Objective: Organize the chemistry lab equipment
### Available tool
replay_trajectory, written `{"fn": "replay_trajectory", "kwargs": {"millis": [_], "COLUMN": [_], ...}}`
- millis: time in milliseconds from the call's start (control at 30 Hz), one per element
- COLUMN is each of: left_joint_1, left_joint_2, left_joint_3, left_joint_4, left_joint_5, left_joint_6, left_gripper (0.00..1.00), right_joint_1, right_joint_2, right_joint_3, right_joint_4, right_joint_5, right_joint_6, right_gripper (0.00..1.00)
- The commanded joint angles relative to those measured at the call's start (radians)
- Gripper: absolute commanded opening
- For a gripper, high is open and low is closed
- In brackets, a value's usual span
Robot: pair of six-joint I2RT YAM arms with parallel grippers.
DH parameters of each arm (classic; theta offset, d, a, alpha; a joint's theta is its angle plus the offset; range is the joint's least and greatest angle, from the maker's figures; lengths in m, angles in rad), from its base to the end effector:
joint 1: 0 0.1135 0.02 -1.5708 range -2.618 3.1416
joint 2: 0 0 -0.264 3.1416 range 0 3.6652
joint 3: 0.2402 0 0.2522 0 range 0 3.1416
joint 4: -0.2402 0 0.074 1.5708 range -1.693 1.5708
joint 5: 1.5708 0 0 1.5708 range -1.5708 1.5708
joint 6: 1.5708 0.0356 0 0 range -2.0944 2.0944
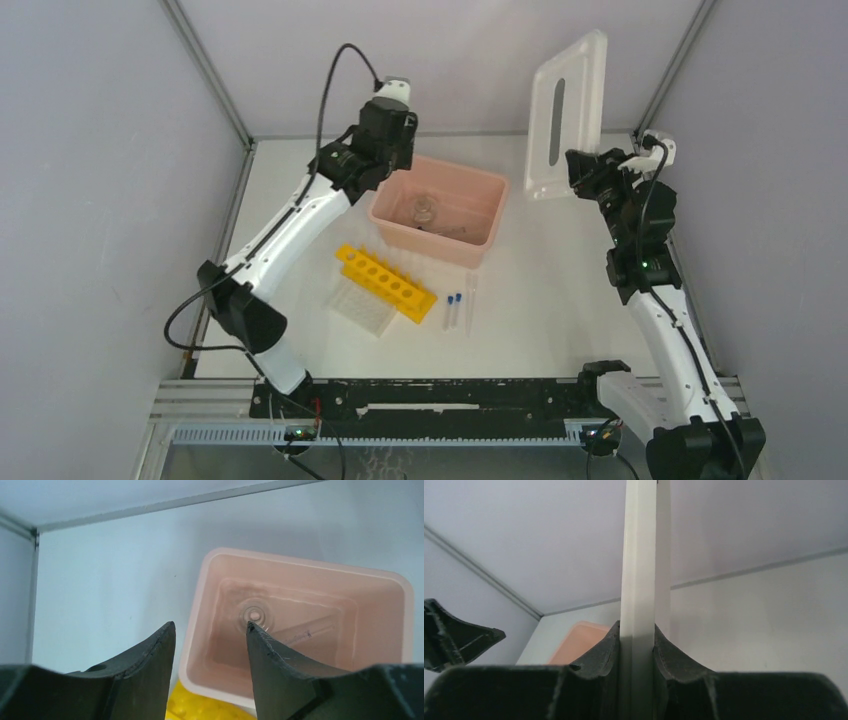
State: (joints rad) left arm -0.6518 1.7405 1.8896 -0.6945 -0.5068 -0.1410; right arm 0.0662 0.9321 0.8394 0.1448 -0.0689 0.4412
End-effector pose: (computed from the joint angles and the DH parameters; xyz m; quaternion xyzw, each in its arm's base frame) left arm 0.3188 -0.2215 0.4149 0.0941 0.8473 0.0182 0.5224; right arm 0.2208 0.0171 0.3682 0.1037 0.6806 0.2049 0.6957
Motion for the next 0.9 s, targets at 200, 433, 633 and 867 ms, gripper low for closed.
{"fn": "replay_trajectory", "kwargs": {"millis": [200,433,633,867], "left_joint_1": [0.091,0.144,0.240,0.311], "left_joint_2": [-0.301,-0.476,-0.537,-0.479], "left_joint_3": [-0.372,-0.613,-0.736,-0.758], "left_joint_4": [0.295,0.583,0.763,0.866], "left_joint_5": [0.259,0.532,0.720,0.916], "left_joint_6": [-0.176,-0.211,-0.301,-0.390], "left_gripper": [0.60,0.63,0.66,0.68], "right_joint_1": [0.043,0.044,0.020,-0.008], "right_joint_2": [-0.037,-0.002,0.060,0.149], "right_joint_3": [0.177,0.178,0.177,0.116], "right_joint_4": [-0.077,-0.016,0.050,0.257], "right_joint_5": [-0.251,-0.424,-0.574,-0.726], "right_joint_6": [0.092,0.242,0.372,0.571], "right_gripper": [0.00,0.00,0.00,0.00]}}
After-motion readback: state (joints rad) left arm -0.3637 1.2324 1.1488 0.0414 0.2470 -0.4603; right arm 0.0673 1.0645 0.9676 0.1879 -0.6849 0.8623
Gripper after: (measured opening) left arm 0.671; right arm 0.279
